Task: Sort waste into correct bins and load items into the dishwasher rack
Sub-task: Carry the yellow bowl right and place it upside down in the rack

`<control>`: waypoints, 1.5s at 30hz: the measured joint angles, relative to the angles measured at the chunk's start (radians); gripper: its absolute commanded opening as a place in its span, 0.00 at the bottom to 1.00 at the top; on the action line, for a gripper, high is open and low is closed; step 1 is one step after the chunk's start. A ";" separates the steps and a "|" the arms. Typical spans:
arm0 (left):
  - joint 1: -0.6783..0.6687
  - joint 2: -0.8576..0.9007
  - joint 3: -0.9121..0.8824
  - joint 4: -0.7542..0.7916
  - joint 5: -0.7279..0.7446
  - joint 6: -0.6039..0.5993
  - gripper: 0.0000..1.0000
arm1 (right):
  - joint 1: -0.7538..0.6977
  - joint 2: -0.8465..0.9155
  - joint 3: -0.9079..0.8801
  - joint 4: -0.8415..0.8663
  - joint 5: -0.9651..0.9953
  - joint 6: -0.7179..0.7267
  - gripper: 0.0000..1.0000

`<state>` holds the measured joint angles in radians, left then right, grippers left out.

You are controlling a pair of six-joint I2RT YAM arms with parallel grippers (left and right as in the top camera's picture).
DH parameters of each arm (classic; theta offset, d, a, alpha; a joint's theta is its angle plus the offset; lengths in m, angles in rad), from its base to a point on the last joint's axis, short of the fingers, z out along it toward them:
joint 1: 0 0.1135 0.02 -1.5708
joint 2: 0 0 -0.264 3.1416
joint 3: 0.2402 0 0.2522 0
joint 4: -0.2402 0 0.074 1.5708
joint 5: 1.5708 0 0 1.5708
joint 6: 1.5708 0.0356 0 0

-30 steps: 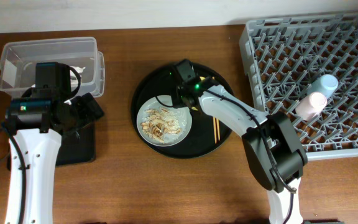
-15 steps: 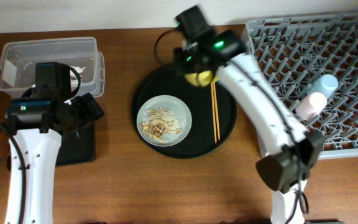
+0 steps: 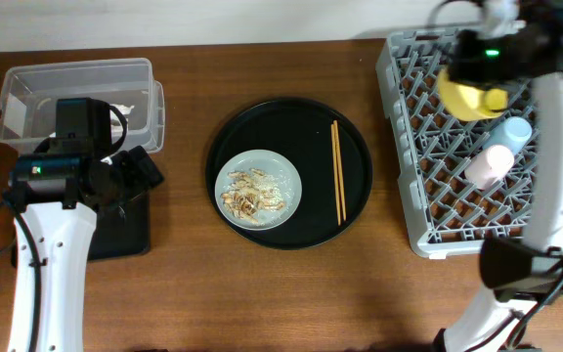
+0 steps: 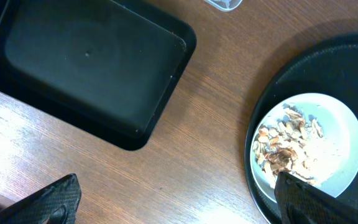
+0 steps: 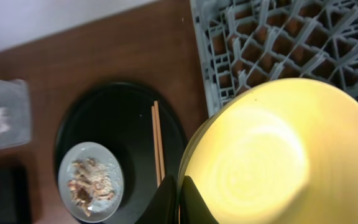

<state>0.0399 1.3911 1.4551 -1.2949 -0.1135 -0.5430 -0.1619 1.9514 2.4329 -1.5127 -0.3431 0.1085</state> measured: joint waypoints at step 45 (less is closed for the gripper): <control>0.000 0.000 0.000 0.000 0.000 0.000 0.99 | -0.341 0.598 0.000 0.480 -0.944 -0.027 0.22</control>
<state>0.0399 1.3911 1.4548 -1.2953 -0.1135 -0.5430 -0.5034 2.5492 2.4329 -1.0328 -1.2873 0.0811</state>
